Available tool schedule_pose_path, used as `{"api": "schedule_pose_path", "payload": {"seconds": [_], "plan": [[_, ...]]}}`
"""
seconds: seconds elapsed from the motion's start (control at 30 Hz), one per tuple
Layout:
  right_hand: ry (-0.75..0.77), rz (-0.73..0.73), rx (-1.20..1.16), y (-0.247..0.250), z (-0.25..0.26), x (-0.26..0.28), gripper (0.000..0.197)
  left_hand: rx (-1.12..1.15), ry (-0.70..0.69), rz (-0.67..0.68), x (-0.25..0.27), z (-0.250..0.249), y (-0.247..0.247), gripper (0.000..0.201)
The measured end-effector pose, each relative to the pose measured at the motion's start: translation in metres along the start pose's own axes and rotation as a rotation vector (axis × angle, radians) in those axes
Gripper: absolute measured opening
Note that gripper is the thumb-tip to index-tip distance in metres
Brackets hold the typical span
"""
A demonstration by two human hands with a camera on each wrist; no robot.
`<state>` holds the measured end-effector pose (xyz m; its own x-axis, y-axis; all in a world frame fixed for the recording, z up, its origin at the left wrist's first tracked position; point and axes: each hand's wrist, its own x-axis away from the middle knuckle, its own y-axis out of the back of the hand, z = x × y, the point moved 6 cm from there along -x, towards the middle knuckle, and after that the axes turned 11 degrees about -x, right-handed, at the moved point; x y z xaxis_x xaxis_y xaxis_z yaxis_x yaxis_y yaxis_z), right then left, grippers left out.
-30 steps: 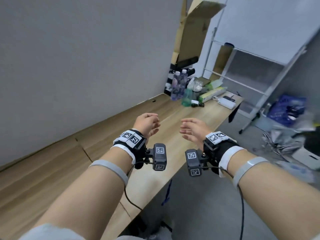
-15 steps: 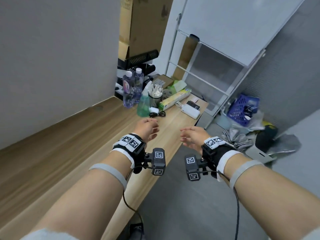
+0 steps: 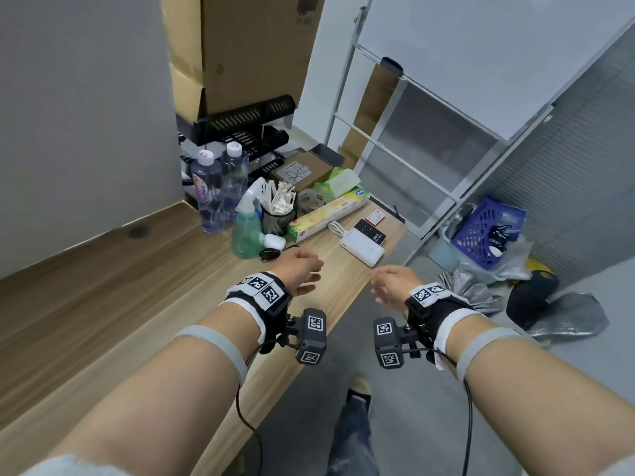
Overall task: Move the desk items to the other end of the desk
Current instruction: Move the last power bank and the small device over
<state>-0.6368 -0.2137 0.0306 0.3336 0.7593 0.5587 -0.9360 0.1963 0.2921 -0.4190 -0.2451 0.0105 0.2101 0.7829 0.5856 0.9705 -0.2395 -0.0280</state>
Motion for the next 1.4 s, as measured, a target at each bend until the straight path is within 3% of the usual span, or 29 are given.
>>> {"api": "schedule_pose_path", "payload": {"seconds": [0.1, 0.17, 0.3, 0.37, 0.53, 0.67, 0.77, 0.93, 1.17, 1.4], "plan": [[0.003, 0.021, 0.087, 0.015, 0.011, -0.057, 0.014, 0.026, 0.078, -0.008, -0.044, 0.003, -0.027, 0.018], [0.043, 0.045, 0.178, 0.024, 0.023, -0.106, 0.022, 0.036, 0.133, -0.034, -0.074, 0.002, -0.046, 0.024], [0.156, 0.042, 0.460, 0.042, 0.043, -0.215, 0.024, -0.023, 0.282, -0.151, -0.144, -0.001, -0.082, 0.060], [0.160, 0.082, 0.613, 0.041, 0.043, -0.260, 0.037, -0.099, 0.360, -0.207, -0.176, 0.000, -0.100, 0.077], [0.246, 0.244, 0.884, 0.020, 0.049, -0.327, 0.053, -0.204, 0.405, -0.368, -0.233, -0.020, -0.120, 0.069], [0.285, 0.340, 1.017, 0.003, 0.049, -0.355, 0.071, -0.231, 0.460, -0.384, -0.249, -0.034, -0.123, 0.051], [0.236, 0.412, 1.004, 0.008, 0.054, -0.352, 0.067, -0.230, 0.498, -0.379, -0.249, -0.028, -0.122, 0.046], [0.231, 0.628, 0.891, 0.003, 0.047, -0.330, 0.019, -0.215, 0.481, -0.371, -0.239, -0.016, -0.124, 0.037], [0.315, 0.749, 0.687, -0.031, 0.078, -0.268, 0.020, -0.016, 0.340, -0.465, -0.183, -0.021, -0.079, 0.030], [0.361, 0.929, 0.468, -0.119, 0.110, -0.140, 0.014, 0.153, 0.251, -0.673, -0.045, -0.013, 0.003, 0.018]]}}
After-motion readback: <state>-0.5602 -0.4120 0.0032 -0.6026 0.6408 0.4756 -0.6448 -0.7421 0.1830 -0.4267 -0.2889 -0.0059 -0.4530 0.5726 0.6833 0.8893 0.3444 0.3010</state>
